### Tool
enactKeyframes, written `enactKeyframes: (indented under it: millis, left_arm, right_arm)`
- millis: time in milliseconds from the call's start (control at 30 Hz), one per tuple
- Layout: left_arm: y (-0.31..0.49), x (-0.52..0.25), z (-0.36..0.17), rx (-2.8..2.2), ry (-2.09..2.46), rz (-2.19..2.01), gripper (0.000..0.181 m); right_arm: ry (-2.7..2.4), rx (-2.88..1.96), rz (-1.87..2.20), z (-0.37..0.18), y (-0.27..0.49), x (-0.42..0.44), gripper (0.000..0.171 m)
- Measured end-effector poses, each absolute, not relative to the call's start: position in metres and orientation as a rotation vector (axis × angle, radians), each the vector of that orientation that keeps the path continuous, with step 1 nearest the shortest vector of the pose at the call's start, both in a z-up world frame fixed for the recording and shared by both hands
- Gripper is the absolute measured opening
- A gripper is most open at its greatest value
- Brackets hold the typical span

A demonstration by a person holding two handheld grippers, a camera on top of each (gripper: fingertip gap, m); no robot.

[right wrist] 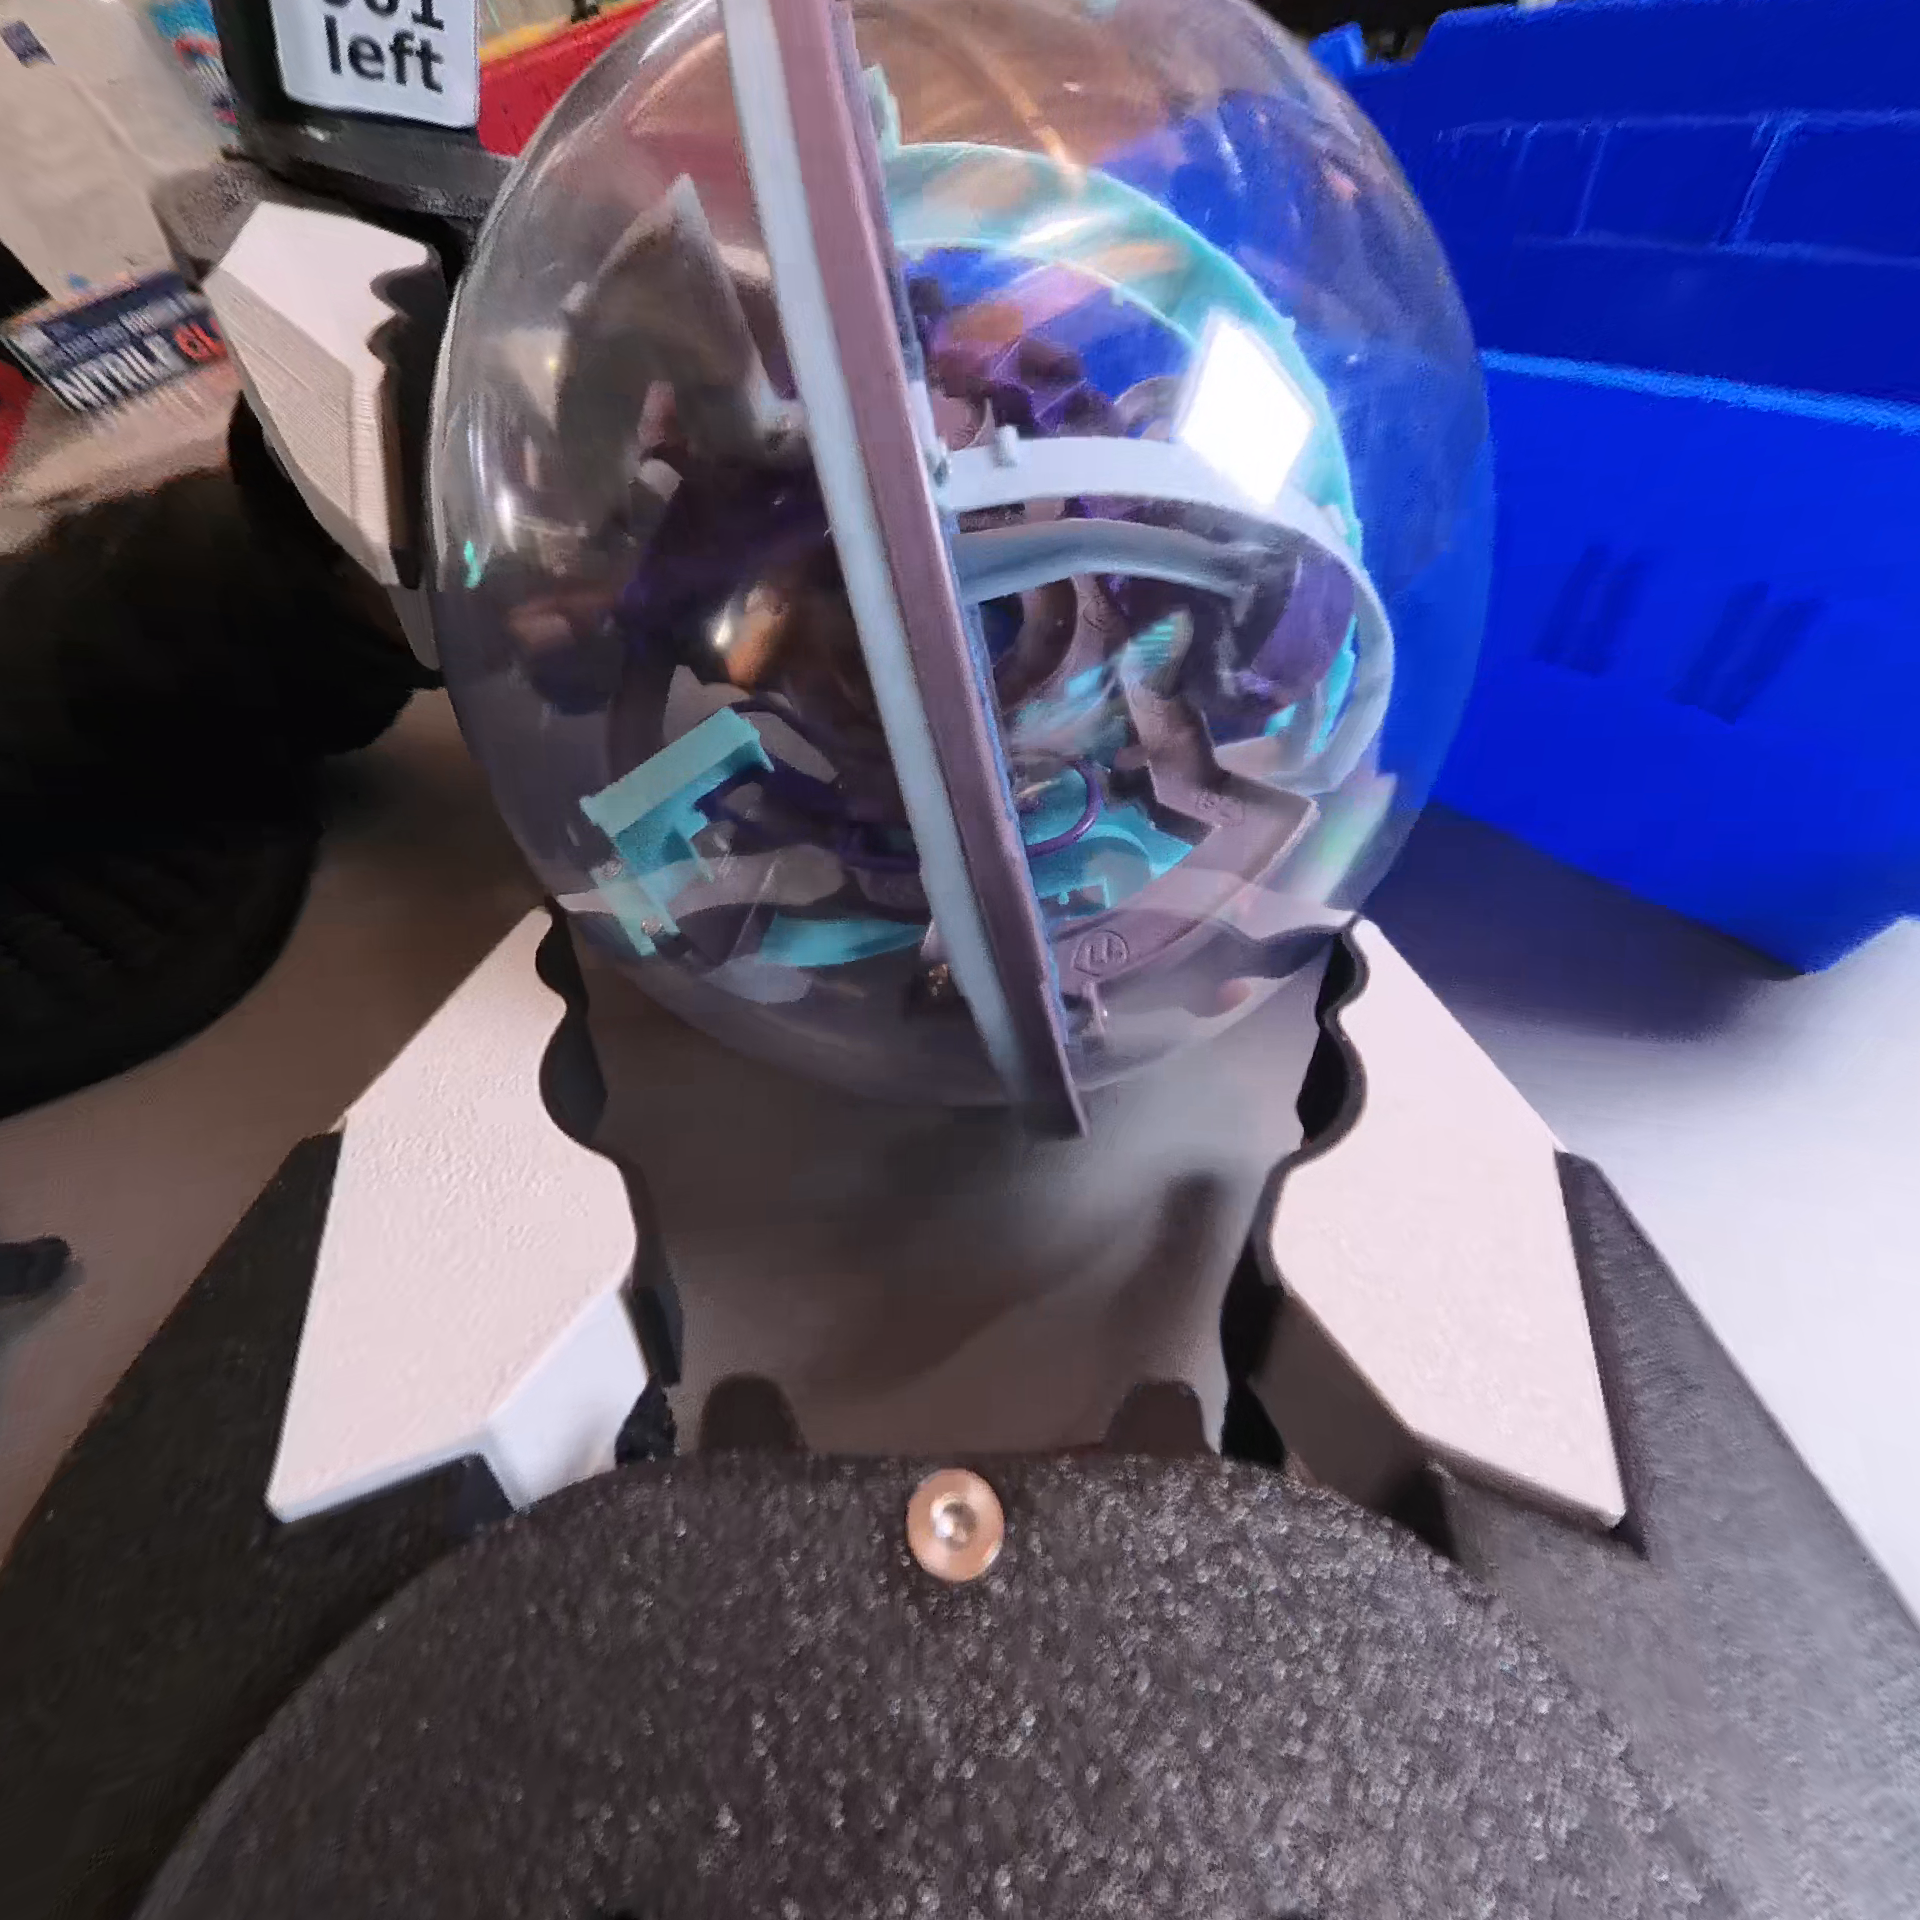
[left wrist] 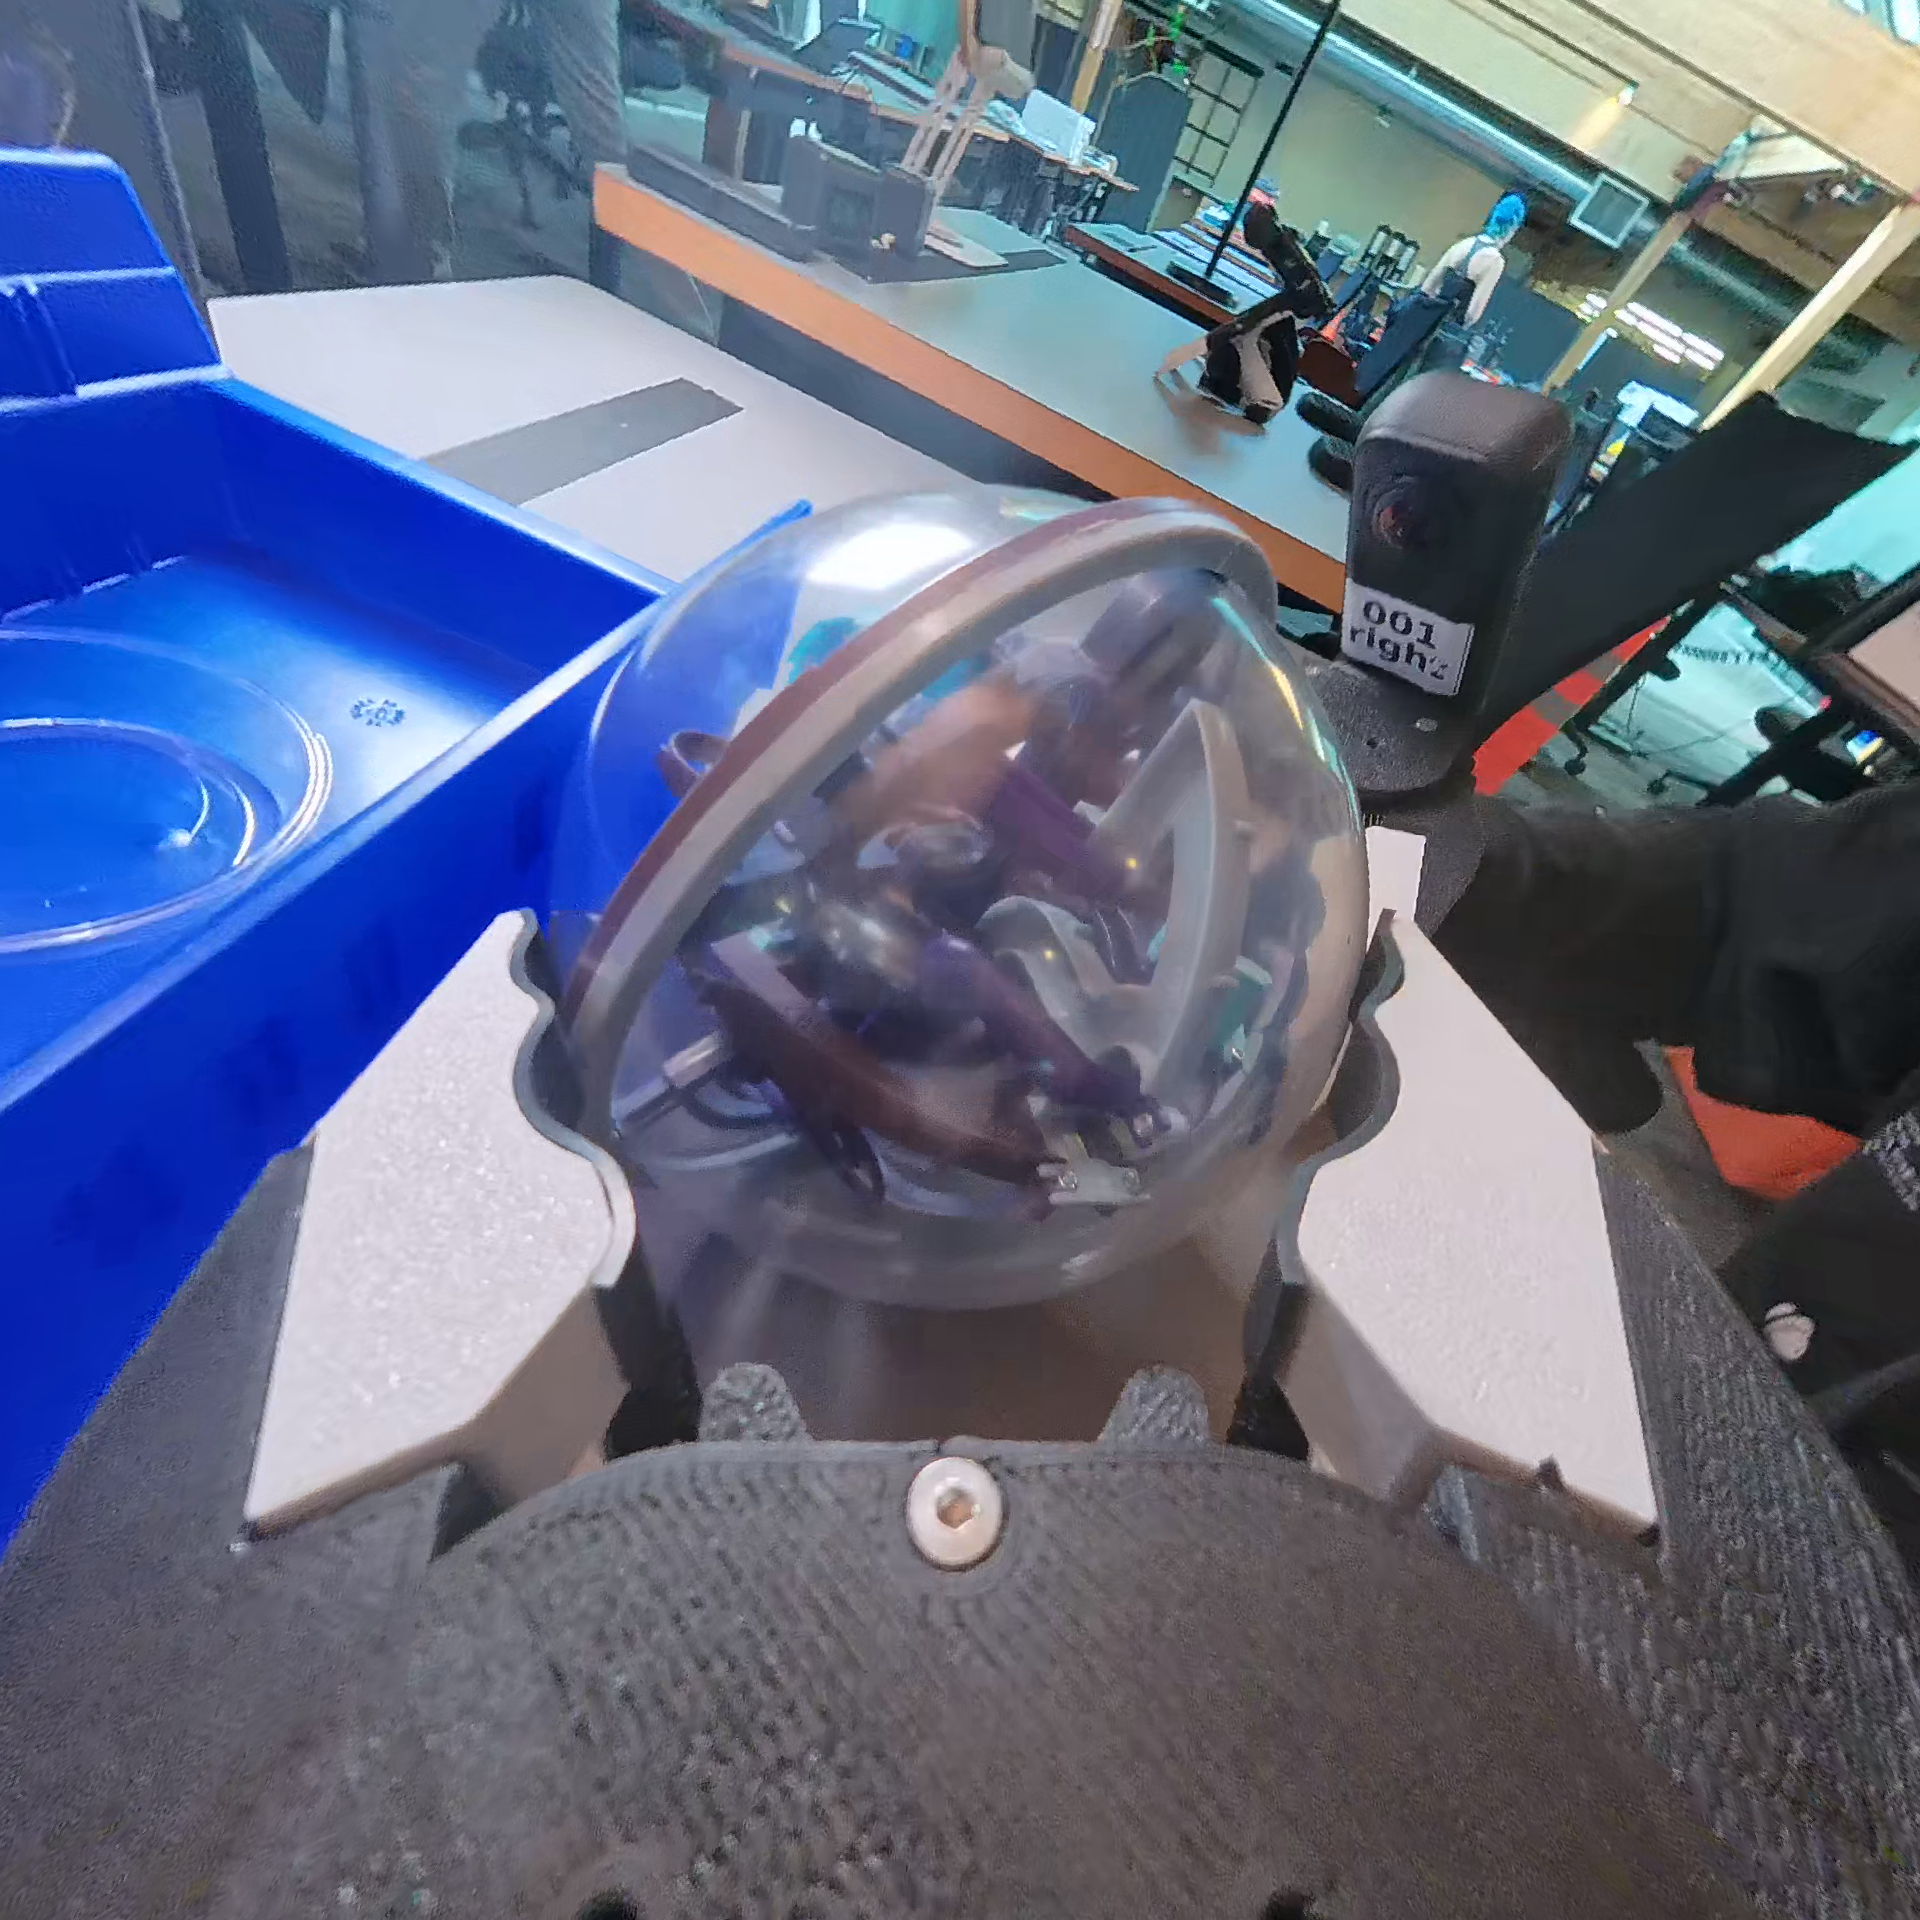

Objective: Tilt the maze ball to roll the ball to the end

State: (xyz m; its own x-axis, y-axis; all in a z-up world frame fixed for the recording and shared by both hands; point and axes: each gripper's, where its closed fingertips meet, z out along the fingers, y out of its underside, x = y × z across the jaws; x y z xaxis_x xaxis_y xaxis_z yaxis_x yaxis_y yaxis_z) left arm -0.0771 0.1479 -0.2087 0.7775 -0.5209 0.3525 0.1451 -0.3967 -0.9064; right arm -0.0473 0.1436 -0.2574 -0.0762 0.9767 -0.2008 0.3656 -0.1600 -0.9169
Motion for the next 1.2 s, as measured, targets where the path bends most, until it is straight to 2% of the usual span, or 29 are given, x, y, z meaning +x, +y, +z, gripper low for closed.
enactKeyframes:
  millis: [167,267,367,500,733,867,900,1067,1200]
  left_arm:
    - [0.150,-0.080,-0.198,-1.896,0.189,-0.725,0.144]
    - [0.149,-0.079,-0.193,-1.908,0.215,-0.669,0.143]
    - [0.153,-0.081,-0.196,-1.937,0.211,-0.649,0.141]
    - [0.161,-0.086,-0.197,-1.960,0.144,-0.691,0.138]
    - [0.175,-0.088,-0.197,-1.998,0.105,-0.739,0.136]
    - [0.178,-0.080,-0.191,-1.950,0.191,-0.746,0.134]
    - [0.175,-0.074,-0.184,-1.883,0.266,-0.760,0.135]
    - [0.146,-0.073,-0.173,-1.593,0.548,-0.780,0.145]
    - [0.138,-0.090,-0.203,-1.551,0.645,-0.616,0.143]
  right_arm:
    - [-1.443,-1.770,1.532,-0.260,0.125,-0.046,0.134]
    - [-1.464,-1.784,1.573,-0.258,0.121,-0.044,0.130]
    - [-1.501,-1.776,1.464,-0.263,0.127,-0.042,0.126]
    - [-1.525,-1.672,1.193,-0.259,0.144,-0.039,0.134]
    - [-1.509,-0.964,0.732,-0.196,0.158,-0.037,0.139]
    - [-1.567,-0.925,0.667,-0.208,0.155,-0.046,0.137]
    - [-1.567,-0.939,0.665,-0.213,0.156,-0.048,0.141]
    - [-1.544,-1.082,0.813,-0.225,0.163,-0.050,0.139]
    - [-1.514,-1.198,0.993,-0.229,0.159,-0.055,0.136]
